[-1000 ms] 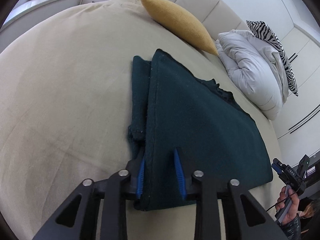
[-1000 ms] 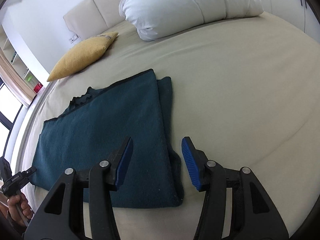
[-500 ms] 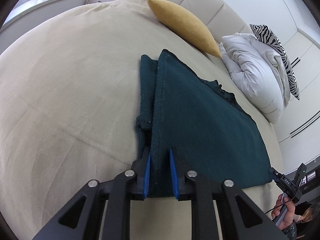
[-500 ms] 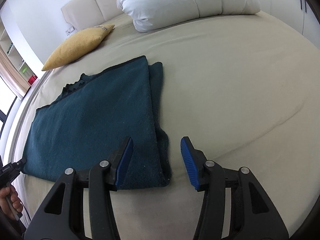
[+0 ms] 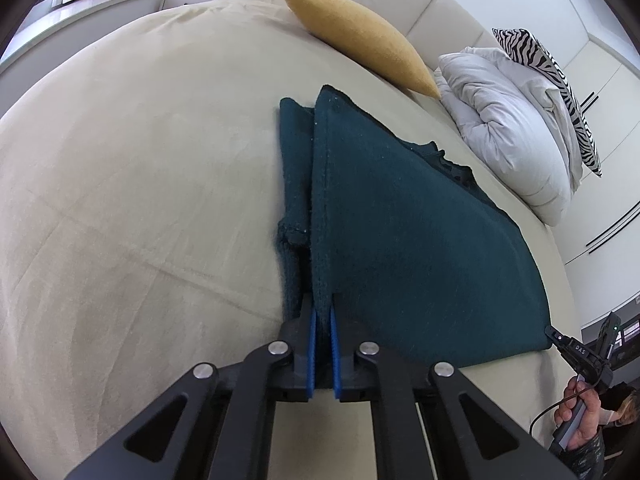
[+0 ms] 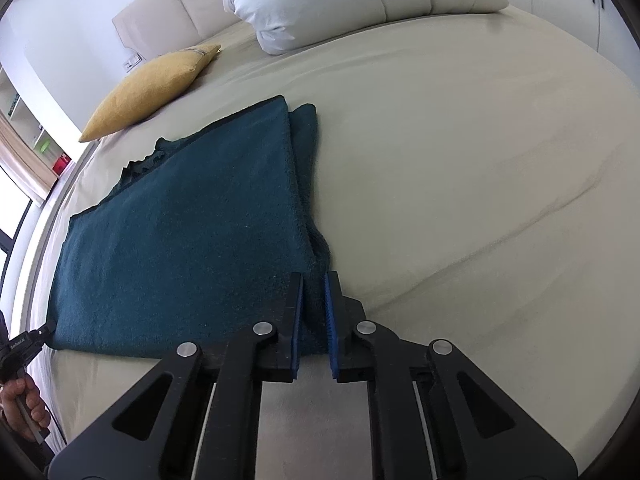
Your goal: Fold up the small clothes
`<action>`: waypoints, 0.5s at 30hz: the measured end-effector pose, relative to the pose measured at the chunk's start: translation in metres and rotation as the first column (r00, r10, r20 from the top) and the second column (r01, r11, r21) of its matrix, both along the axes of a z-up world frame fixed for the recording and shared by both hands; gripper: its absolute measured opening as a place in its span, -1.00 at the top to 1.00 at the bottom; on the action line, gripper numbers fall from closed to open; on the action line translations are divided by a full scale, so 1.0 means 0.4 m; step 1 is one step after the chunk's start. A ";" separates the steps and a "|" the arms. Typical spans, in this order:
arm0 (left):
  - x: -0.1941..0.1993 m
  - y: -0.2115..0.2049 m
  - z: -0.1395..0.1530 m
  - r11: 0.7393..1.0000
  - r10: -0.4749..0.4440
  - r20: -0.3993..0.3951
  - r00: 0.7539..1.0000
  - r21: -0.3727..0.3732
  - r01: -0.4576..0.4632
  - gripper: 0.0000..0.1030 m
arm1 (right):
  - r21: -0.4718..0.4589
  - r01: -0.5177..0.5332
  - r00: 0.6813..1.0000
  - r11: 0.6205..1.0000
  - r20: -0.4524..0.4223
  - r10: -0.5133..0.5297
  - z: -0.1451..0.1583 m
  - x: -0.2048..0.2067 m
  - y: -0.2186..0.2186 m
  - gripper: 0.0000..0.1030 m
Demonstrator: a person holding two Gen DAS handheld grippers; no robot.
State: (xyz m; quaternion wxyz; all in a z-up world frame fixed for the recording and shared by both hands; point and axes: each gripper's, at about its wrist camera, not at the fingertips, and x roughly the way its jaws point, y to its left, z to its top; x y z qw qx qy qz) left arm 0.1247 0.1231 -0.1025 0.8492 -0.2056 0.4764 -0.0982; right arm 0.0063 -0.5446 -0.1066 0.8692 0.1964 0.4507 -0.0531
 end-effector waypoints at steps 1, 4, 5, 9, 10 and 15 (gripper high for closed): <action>-0.002 0.000 -0.001 1.000 -0.004 0.002 1.000 0.002 0.004 0.87 | 0.009 0.003 1.000 1.000 -0.003 -0.003 -0.009 0.002 -0.005 0.83; -0.010 0.001 -0.006 1.000 -0.006 0.004 1.000 0.001 0.006 0.87 | 0.021 0.008 1.000 1.000 -0.008 -0.008 -0.025 0.006 -0.014 0.83; -0.013 0.001 -0.006 1.000 -0.006 0.007 1.000 0.003 0.006 0.87 | 0.019 0.009 1.000 1.000 -0.007 -0.009 -0.025 0.005 -0.014 0.83; -0.025 -0.004 -0.009 1.000 -0.008 0.023 1.000 0.015 0.008 0.88 | 0.010 0.010 1.000 1.000 -0.009 -0.010 -0.017 0.010 -0.012 0.83; -0.027 -0.002 -0.011 1.000 -0.008 0.023 1.000 0.011 0.007 0.88 | 0.005 0.010 1.000 1.000 -0.009 -0.009 -0.014 0.012 -0.011 0.83; -0.031 0.007 -0.026 1.000 0.002 0.026 1.000 -0.016 -0.001 0.88 | -0.010 0.005 1.000 1.000 -0.020 -0.005 -0.017 0.018 -0.008 0.82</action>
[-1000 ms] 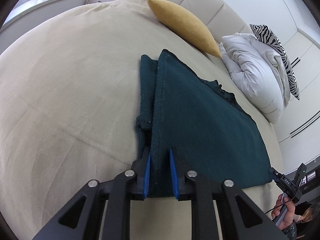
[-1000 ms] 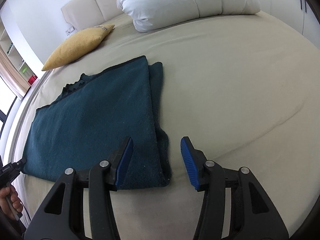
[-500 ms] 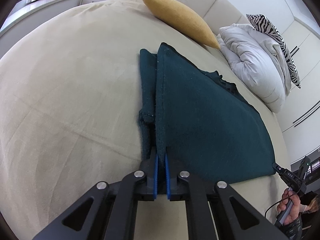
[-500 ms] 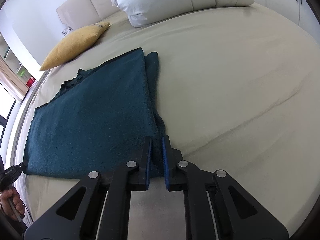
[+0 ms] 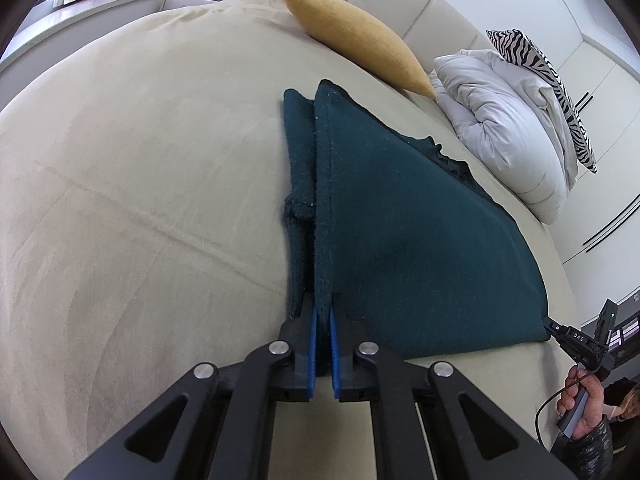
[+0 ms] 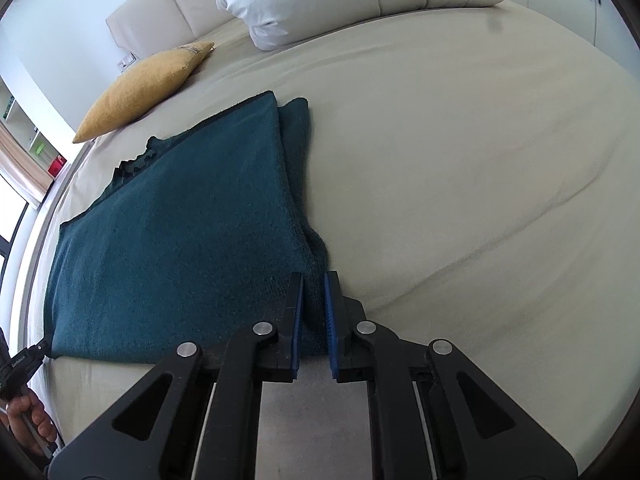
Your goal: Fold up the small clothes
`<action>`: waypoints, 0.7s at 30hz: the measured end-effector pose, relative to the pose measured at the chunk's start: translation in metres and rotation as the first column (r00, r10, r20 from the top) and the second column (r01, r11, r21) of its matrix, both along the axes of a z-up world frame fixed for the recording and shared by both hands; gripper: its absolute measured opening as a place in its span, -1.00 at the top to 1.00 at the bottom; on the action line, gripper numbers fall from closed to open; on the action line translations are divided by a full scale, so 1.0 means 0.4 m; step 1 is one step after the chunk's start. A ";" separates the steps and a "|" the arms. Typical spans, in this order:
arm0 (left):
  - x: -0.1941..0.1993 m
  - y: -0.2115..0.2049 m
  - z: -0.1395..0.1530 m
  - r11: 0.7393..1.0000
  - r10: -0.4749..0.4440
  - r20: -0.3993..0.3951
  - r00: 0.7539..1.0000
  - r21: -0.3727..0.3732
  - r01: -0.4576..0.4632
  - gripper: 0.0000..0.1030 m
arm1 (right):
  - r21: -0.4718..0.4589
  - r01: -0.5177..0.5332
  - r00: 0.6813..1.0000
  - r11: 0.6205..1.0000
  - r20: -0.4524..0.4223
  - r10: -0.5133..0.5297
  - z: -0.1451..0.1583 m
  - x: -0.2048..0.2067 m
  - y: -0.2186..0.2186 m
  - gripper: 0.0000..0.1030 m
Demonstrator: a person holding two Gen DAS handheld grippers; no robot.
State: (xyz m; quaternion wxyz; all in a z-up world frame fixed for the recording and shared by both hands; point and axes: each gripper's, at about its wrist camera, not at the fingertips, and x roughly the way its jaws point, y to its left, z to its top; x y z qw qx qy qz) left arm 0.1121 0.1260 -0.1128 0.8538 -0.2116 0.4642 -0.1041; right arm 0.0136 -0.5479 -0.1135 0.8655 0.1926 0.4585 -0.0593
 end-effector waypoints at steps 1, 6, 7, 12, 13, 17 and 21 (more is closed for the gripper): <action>0.002 0.002 -0.003 1.000 -0.001 -0.001 1.000 -0.008 0.001 0.87 | -0.005 -0.009 1.000 1.000 -0.009 0.009 -0.007 0.005 0.001 0.82; 0.003 0.025 0.015 0.998 -0.002 -0.030 1.000 -0.065 0.000 0.77 | 0.034 0.009 1.000 0.999 -0.003 -0.008 0.017 0.010 -0.017 0.70; 0.002 0.029 0.032 0.998 0.006 -0.028 1.000 -0.063 -0.008 0.70 | 0.037 0.029 0.999 0.999 0.015 -0.030 0.034 0.005 -0.024 0.67; 0.040 0.007 0.171 0.999 -0.001 0.119 0.993 0.040 -0.003 0.34 | 0.052 0.014 0.988 0.999 0.152 -0.022 0.152 0.024 -0.008 0.48; 0.060 -0.013 0.188 0.998 -0.024 0.136 0.990 0.068 0.015 0.34 | 0.065 -0.023 0.986 0.998 0.167 0.012 0.167 0.051 0.014 0.42; 0.180 -0.116 0.207 0.981 -0.098 0.167 0.981 0.181 0.067 0.31 | 0.136 -0.125 0.976 0.983 0.197 0.097 0.170 0.161 0.106 0.06; 0.291 -0.171 0.151 0.973 -0.101 0.121 0.988 0.218 0.073 0.31 | 0.238 -0.221 0.964 0.946 0.198 0.176 0.134 0.276 0.206 0.06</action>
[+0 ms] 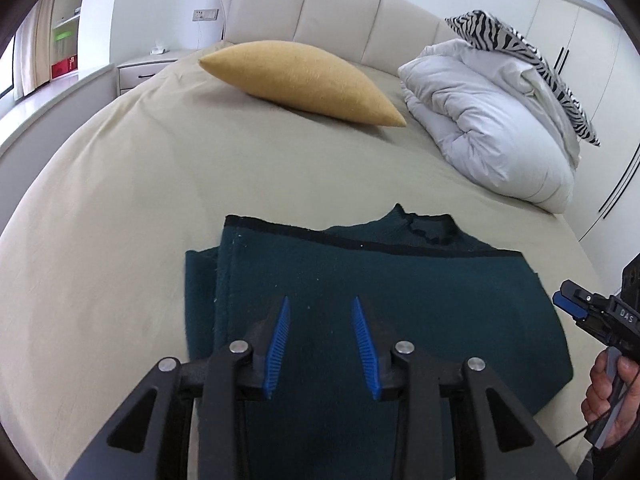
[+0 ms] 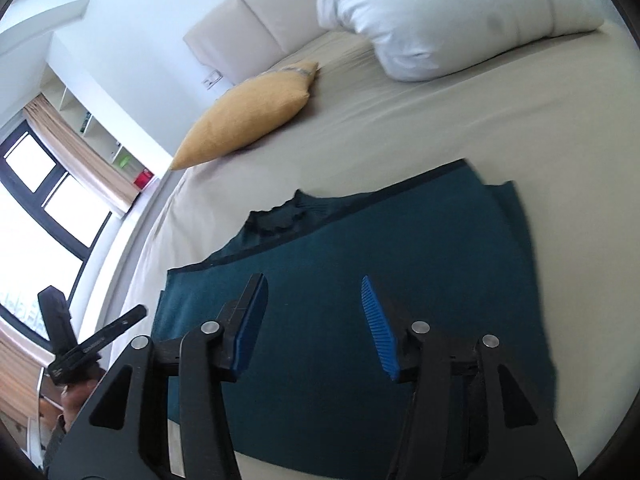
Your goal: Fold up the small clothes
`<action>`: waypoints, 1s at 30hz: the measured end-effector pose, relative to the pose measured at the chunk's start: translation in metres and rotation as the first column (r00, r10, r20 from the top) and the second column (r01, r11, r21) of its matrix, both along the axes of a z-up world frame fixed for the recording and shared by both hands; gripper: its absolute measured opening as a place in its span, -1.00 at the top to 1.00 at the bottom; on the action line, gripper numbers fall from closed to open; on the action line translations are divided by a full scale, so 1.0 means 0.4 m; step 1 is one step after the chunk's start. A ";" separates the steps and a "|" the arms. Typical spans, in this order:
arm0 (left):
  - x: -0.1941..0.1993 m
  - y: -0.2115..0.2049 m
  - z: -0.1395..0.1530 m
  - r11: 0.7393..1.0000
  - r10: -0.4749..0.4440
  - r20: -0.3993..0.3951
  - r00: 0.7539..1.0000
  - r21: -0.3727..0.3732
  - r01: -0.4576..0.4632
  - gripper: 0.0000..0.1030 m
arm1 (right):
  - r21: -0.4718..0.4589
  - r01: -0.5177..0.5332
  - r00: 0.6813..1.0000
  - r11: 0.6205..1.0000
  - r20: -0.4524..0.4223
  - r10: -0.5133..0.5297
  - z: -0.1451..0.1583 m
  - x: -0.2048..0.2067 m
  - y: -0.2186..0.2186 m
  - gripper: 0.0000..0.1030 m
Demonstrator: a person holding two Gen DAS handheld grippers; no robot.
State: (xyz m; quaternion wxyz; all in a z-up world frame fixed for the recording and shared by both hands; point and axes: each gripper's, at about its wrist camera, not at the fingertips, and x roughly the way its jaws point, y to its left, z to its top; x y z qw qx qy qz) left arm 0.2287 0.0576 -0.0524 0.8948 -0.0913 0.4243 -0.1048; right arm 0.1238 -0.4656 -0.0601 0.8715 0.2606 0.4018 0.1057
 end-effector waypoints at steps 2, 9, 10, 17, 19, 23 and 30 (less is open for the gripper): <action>0.036 -0.018 -0.051 0.998 0.009 -0.025 1.000 0.059 -0.007 0.31 | 0.033 -0.046 0.999 0.998 -0.020 0.047 -0.027 0.064 0.061 0.06; 0.039 -0.013 -0.130 0.994 0.002 0.034 0.999 0.112 -0.006 0.27 | 0.184 -0.062 0.990 0.981 -0.112 0.083 -0.174 0.226 0.142 0.13; 0.042 -0.010 -0.133 0.994 -0.002 0.038 0.999 0.109 -0.002 0.27 | 0.212 -0.035 0.993 0.977 -0.101 0.058 -0.192 0.233 0.124 0.15; 0.048 0.023 -0.144 1.000 -0.005 0.049 0.999 -0.001 0.005 0.26 | 0.388 0.112 0.994 0.915 -0.043 -0.104 -0.252 0.188 -0.140 0.60; 0.048 0.026 -0.145 1.000 -0.007 0.050 0.999 -0.011 0.007 0.26 | 0.433 0.194 0.980 0.880 -0.048 -0.193 -0.263 0.148 -0.232 0.67; 0.051 0.044 -0.142 0.998 -0.003 0.030 1.000 -0.057 0.005 0.26 | 0.307 0.422 0.906 0.853 -0.117 -0.406 -0.221 0.037 -0.354 0.46; -0.088 -0.029 -0.041 0.998 -0.012 0.003 1.000 -0.058 0.012 0.23 | 0.338 0.190 0.980 0.922 -0.002 -0.201 -0.084 -0.091 -0.155 0.32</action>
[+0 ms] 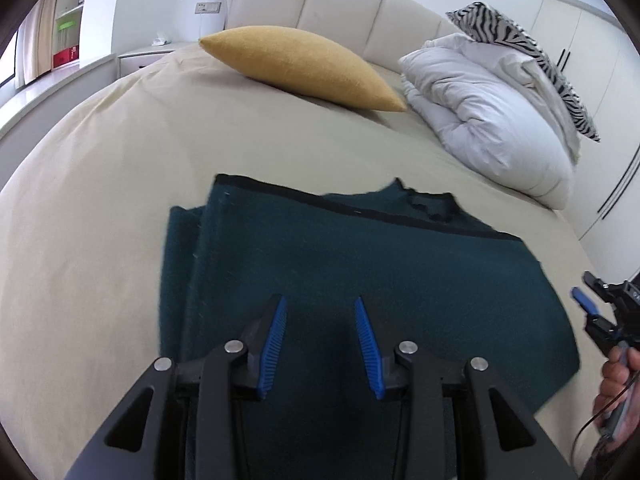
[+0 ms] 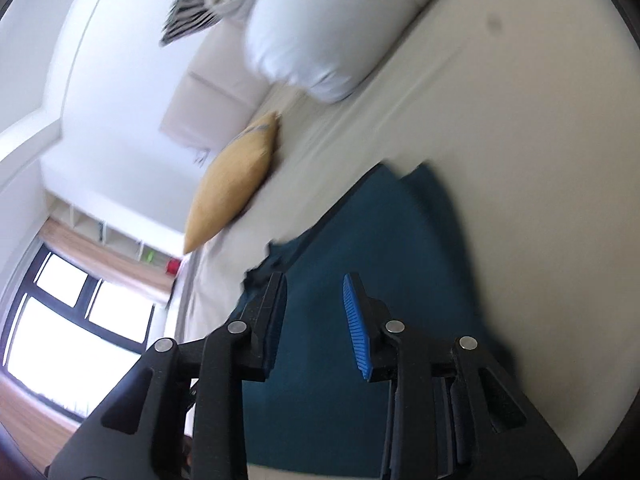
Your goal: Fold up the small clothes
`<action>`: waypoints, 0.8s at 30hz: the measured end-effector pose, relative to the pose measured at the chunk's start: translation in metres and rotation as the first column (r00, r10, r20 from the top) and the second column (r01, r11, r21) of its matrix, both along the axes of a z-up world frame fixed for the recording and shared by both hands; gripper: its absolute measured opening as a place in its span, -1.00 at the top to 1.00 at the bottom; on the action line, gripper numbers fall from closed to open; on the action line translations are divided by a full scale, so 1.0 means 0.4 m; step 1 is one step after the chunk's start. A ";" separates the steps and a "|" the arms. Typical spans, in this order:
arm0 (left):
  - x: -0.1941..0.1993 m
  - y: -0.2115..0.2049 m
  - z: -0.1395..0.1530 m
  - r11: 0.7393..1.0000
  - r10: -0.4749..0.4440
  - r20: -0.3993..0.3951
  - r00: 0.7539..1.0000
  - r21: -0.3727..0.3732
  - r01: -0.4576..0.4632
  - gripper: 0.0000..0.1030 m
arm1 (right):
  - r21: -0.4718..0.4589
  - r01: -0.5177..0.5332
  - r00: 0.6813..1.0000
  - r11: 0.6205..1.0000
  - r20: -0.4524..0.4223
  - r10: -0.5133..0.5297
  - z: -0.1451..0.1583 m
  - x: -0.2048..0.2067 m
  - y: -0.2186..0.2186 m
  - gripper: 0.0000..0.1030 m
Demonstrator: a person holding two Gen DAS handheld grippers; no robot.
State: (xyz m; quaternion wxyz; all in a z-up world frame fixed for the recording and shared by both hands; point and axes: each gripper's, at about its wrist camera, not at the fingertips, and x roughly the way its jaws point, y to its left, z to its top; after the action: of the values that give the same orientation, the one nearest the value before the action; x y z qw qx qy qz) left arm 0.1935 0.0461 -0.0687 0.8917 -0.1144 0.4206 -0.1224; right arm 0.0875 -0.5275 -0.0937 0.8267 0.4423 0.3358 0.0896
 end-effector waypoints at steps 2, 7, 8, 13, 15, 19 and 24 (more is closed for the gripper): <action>-0.064 -0.047 0.020 0.999 -0.040 0.005 0.999 0.011 0.040 0.11 | 0.026 -0.160 0.987 0.987 -0.001 0.160 -0.006 0.011 0.141 0.16; -0.114 -0.039 -0.041 0.994 -0.004 -0.087 0.996 0.105 0.013 0.10 | 0.075 -0.424 0.898 0.902 -0.093 0.430 -0.113 0.029 0.424 0.16; -0.113 -0.021 -0.056 0.996 0.003 -0.114 0.993 0.090 0.007 0.14 | 0.068 -0.429 0.891 0.901 -0.130 0.435 -0.141 0.025 0.442 0.20; -0.129 0.026 -0.063 0.998 -0.001 -0.132 0.991 0.070 0.010 0.26 | 0.137 -0.284 0.950 0.949 -0.096 0.298 -0.171 -0.012 0.296 0.27; -0.132 0.022 -0.064 0.997 -0.001 -0.126 0.992 0.082 0.011 0.26 | 0.133 -0.186 0.974 0.973 -0.105 0.201 -0.178 -0.019 0.203 0.34; -0.142 0.013 -0.069 0.993 -0.011 -0.109 0.994 0.116 0.024 0.26 | 0.126 0.030 0.992 0.992 -0.124 -0.015 -0.168 -0.106 0.011 0.33; -0.143 0.022 -0.069 0.994 -0.018 -0.111 0.994 0.103 0.030 0.26 | 0.015 0.233 0.963 0.972 -0.140 -0.229 -0.105 -0.227 -0.149 0.16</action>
State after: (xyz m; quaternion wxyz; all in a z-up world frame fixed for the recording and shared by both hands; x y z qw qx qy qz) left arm 0.1362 0.0550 -0.0964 0.8704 -0.0691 0.4761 -0.1045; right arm -0.0031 -0.5869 -0.1355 0.7993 0.4967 0.3368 -0.0327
